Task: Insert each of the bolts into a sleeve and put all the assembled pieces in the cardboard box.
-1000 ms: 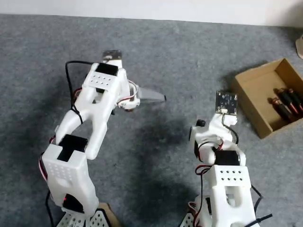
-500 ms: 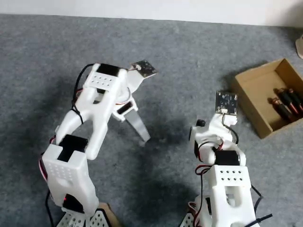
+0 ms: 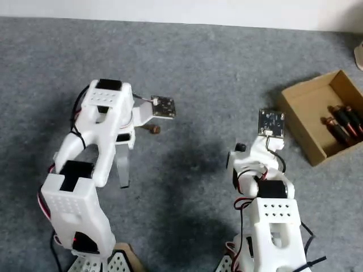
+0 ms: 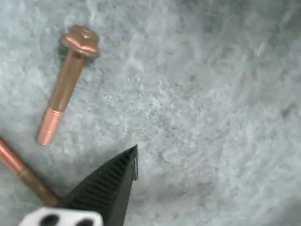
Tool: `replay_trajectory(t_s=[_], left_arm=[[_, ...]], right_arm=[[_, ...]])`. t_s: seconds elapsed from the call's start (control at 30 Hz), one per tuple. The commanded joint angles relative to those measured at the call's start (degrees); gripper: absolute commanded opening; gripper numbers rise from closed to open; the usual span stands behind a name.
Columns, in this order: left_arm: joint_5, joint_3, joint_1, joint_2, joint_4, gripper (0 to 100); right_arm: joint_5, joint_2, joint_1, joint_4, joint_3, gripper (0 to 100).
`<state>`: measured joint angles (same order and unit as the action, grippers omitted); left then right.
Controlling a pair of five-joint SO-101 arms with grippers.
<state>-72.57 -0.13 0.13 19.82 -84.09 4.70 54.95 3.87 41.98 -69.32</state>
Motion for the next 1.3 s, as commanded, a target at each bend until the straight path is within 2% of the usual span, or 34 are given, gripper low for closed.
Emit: replay_trajectory(t_s=[0.0,0.2,0.3,0.37,0.47,0.53,0.73,1.1,1.27], left_arm=[[-3.3,-5.4,-0.5,-0.7,-1.9,52],[-3.3,-9.1,0.0,-0.6,-0.7,41],[-3.3,-7.3,1.7,1.2,8.5,40],[-3.9,-6.6,1.5,2.6,11.7,39],[-13.1,-5.9,0.5,3.4,12.1,39],[-12.8,-5.9,0.7,3.5,12.9,39],[-12.7,-5.9,1.4,3.5,21.9,39],[-17.9,-10.9,9.7,16.6,24.1,39],[-18.1,-14.4,9.3,19.5,21.6,39]], right_arm=[[-0.9,1.1,2.2,-3.3,0.1,0.5],[-2.2,1.4,4.4,-3.6,-1.5,0.5],[-2.9,1.4,4.4,-3.8,-2.2,0.5],[-3.1,1.4,4.4,-4.9,-2.2,0.5],[-3.1,1.3,4.5,-5.3,-2.5,0.5],[-3.1,1.3,5.3,-5.3,-2.5,0.5],[-3.2,1.1,6.4,-5.2,-2.6,0.5],[-3.2,1.4,6.0,-5.2,-2.6,0.5],[-3.2,1.4,6.0,-5.1,-2.6,0.5]])
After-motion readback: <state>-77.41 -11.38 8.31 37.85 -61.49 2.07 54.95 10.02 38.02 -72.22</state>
